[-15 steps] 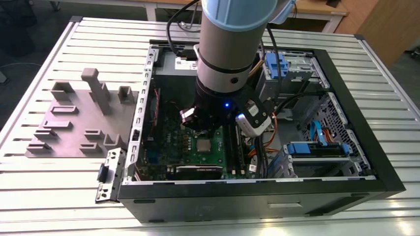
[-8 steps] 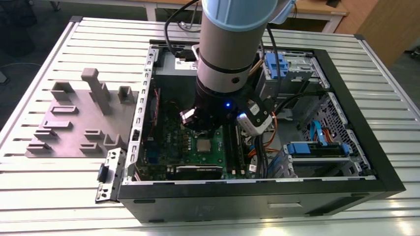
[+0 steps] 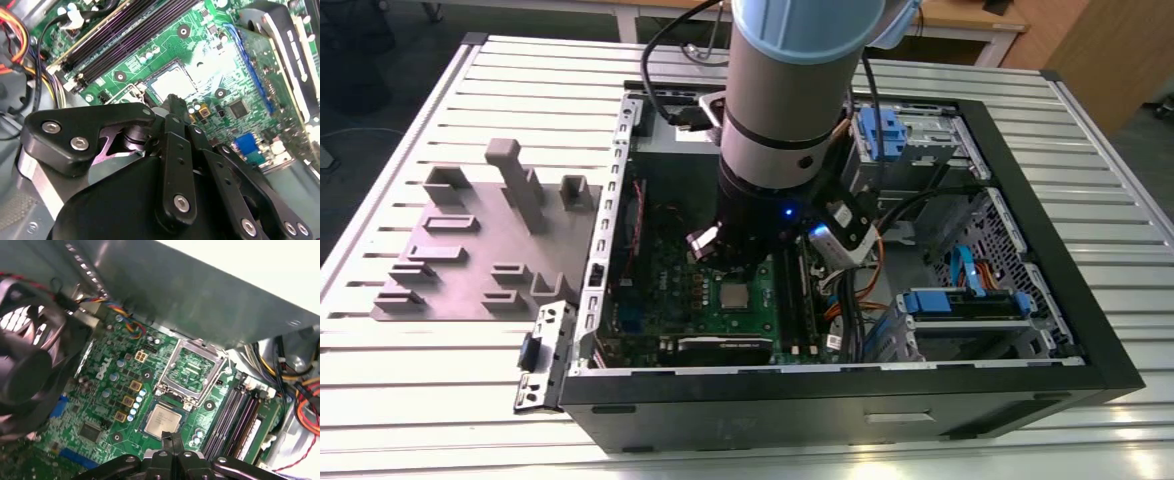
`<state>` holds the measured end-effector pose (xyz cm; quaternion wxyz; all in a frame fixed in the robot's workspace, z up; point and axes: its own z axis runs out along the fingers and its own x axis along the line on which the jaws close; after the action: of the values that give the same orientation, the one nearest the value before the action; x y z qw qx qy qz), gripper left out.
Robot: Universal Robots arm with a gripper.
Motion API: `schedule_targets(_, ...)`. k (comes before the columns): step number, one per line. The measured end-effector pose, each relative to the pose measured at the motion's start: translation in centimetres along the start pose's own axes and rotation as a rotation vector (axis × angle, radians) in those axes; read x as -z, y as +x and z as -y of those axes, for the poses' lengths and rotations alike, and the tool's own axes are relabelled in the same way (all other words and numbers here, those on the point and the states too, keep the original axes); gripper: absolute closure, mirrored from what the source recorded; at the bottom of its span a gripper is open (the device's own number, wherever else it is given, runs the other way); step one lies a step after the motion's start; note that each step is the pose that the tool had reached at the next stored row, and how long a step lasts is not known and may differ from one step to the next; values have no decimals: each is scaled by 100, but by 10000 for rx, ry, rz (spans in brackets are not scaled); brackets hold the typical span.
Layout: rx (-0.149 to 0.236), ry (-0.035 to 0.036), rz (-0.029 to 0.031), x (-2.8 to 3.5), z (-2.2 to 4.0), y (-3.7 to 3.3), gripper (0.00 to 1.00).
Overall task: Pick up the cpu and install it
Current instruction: 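Place the cpu into insertion slot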
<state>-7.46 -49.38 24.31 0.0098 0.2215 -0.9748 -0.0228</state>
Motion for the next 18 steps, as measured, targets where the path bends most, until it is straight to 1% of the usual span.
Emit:
schedule_targets(3,511,6,-22,-3,0,0,89)
schedule_targets(5,773,22,-7,-4,1,-1,89)
schedule_targets(6,812,28,19,-5,1,-1,89)
schedule_targets(7,813,10,39,-4,1,-1,89)
schedule_targets(9,816,-69,108,-1,2,-5,89)
schedule_targets(10,817,-96,139,1,2,-4,89)
schedule_targets(11,817,-105,157,1,2,-5,89)
schedule_targets(18,819,-100,167,1,2,-5,89)
